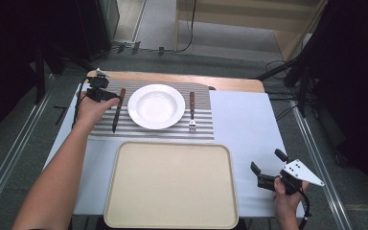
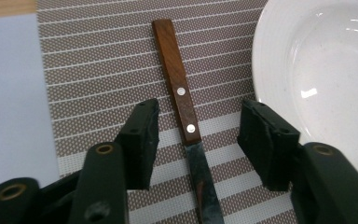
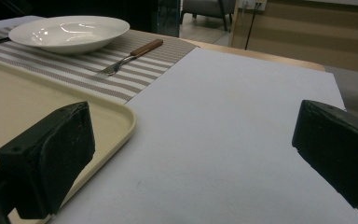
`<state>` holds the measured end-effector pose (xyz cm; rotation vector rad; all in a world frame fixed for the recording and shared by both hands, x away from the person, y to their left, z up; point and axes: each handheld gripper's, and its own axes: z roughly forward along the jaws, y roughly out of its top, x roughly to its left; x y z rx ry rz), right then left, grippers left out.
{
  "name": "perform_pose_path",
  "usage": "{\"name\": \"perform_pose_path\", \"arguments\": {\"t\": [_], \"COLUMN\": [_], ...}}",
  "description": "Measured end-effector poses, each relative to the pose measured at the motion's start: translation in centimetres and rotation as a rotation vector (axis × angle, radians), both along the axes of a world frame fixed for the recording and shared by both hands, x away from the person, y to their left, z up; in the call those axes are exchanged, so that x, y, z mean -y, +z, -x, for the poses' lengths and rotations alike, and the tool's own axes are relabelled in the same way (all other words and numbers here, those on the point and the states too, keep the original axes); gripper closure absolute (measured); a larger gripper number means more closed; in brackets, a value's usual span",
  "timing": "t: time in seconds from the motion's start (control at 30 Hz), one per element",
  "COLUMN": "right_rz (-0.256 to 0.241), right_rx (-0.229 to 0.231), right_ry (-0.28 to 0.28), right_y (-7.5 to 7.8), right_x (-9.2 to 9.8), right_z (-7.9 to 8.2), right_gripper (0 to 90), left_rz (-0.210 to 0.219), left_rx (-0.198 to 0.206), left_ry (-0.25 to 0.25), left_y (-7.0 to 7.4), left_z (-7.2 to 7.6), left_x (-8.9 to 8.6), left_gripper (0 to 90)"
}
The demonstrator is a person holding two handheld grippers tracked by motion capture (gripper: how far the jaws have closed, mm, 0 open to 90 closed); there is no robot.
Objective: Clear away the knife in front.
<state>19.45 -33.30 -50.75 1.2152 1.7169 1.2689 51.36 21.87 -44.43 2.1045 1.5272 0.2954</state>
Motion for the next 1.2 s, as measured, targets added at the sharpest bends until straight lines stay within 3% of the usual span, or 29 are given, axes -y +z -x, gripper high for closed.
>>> {"name": "perform_pose_path", "arguments": {"t": [0.17, 0.33, 0.43, 0.53, 0.63, 0.77, 0.87, 1.2], "right_rz": [0.000, -0.001, 0.002, 0.002, 0.002, 0.004, 0.005, 0.012], "right_rx": [-0.004, -0.004, -0.004, -0.005, -0.003, -0.004, -0.005, -0.007], "right_ry": [-0.002, -0.003, -0.002, -0.007, -0.007, -0.012, -0.015, -0.020], "right_y": [-0.1, 0.0, 0.0, -0.1, -0.1, -0.1, -0.1, -0.2], "right_x": [0.1, 0.1, 0.1, 0.1, 0.2, 0.3, 0.3, 0.4], "right_z": [0.0, 0.1, 0.1, 0.1, 0.1, 0.1, 0.1, 0.1], "right_gripper": [0.0, 0.0, 0.0, 0.0, 0.0, 0.0, 0.0, 0.0], "left_rz": [-0.046, -0.092, -0.087, -0.137, -0.138, -0.097, -0.099, -0.122], "left_rx": [-0.016, -0.045, -0.064, -0.064, -0.066, -0.104, -0.127, -0.143], "left_ry": [-0.023, 0.002, 0.005, -0.010, -0.008, 0.011, 0.028, 0.037], "left_y": [-0.3, -0.8, -1.0, -1.4, -1.7, -2.2, -2.4, -2.5], "left_z": [-0.6, -1.3, -1.6, -1.9, -2.1, -2.4, -2.5, -2.8], "left_x": [0.8, 1.2, 1.4, 1.9, 2.0, 1.8, 1.7, 1.9], "left_gripper": [54.2, 58.5, 59.5, 64.9, 67.3, 70.9, 72.6, 75.4]}}
